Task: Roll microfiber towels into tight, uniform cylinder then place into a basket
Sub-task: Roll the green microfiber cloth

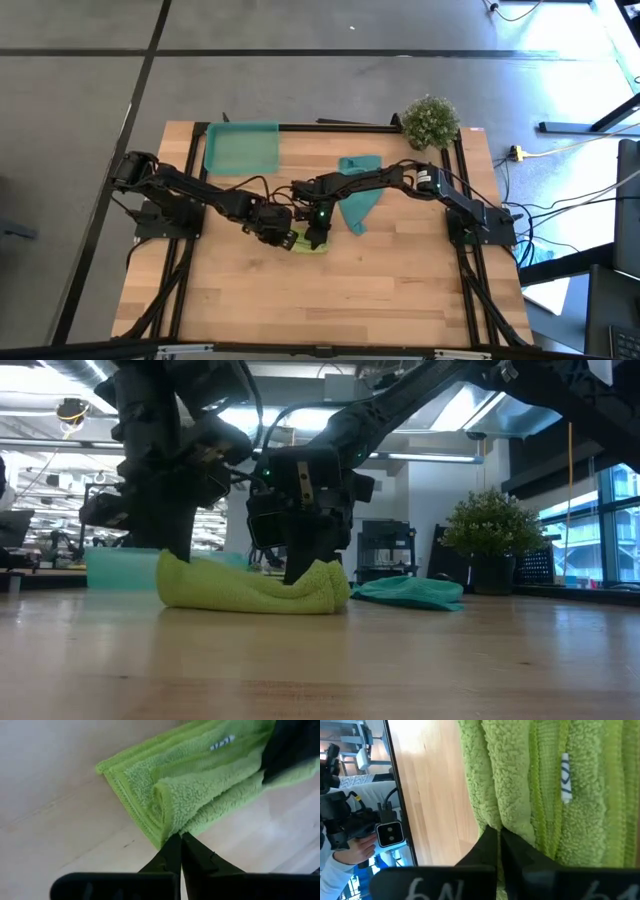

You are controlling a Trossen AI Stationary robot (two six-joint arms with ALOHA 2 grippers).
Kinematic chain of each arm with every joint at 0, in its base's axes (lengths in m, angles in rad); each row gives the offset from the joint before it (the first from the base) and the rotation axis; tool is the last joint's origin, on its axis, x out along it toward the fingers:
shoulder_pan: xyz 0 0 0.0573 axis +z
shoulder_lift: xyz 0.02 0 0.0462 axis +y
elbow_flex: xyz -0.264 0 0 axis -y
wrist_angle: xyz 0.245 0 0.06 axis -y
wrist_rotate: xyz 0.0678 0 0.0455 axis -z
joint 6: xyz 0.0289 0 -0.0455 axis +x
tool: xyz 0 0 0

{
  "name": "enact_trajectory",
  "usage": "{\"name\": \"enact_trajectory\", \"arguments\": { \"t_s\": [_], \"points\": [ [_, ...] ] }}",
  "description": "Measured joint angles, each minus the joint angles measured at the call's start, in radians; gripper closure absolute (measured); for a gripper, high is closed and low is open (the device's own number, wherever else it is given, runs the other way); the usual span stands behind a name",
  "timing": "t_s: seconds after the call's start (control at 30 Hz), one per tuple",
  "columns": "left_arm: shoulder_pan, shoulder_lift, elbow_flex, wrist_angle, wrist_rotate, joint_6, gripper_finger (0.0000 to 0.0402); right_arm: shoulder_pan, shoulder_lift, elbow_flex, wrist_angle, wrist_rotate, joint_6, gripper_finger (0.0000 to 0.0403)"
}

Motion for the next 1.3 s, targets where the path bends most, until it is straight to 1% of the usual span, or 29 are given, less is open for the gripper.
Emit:
{"name": "enact_trajectory", "arguments": {
  "t_s": [0.1, 0.3, 0.43, 0.57, 0.63, 0.83, 1.0, 1.3],
  "points": [
    [-0.005, 0.0, 0.0, 0.029, 0.057, 0.022, 0.0401, 0.001, 0.0, -0.001, -0.004, 0.002, 0.0, 0.0397],
    [-0.067, 0.0, 0.0, 0.053, 0.156, 0.168, 0.0401, 0.0, 0.0, -0.001, 0.001, -0.009, 0.005, 0.0397],
    [-0.1, 0.0, 0.001, 0.059, 0.19, 0.224, 0.0401, 0.002, 0.001, 0.0, 0.008, -0.112, 0.006, 0.0397],
    [-0.116, 0.0, 0.001, 0.053, 0.162, 0.226, 0.0401, -0.001, 0.004, -0.002, 0.018, -0.231, 0.055, 0.0397],
    [-0.121, 0.0, 0.001, 0.048, 0.143, 0.226, 0.0401, -0.005, 0.005, -0.003, 0.033, -0.261, 0.094, 0.0397],
    [-0.135, 0.021, 0.0, 0.04, 0.108, 0.225, 0.0401, -0.021, 0.005, -0.003, 0.068, -0.268, 0.263, 0.0397],
    [-0.14, 0.061, 0.001, 0.052, 0.095, 0.218, 0.0401, -0.038, 0.006, -0.002, 0.069, -0.29, 0.358, 0.0397],
    [-0.132, 0.064, 0.0, 0.041, -0.02, 0.194, 0.0401, -0.046, 0.006, -0.003, 0.067, -0.284, 0.53, 0.0395]
  ]
}}
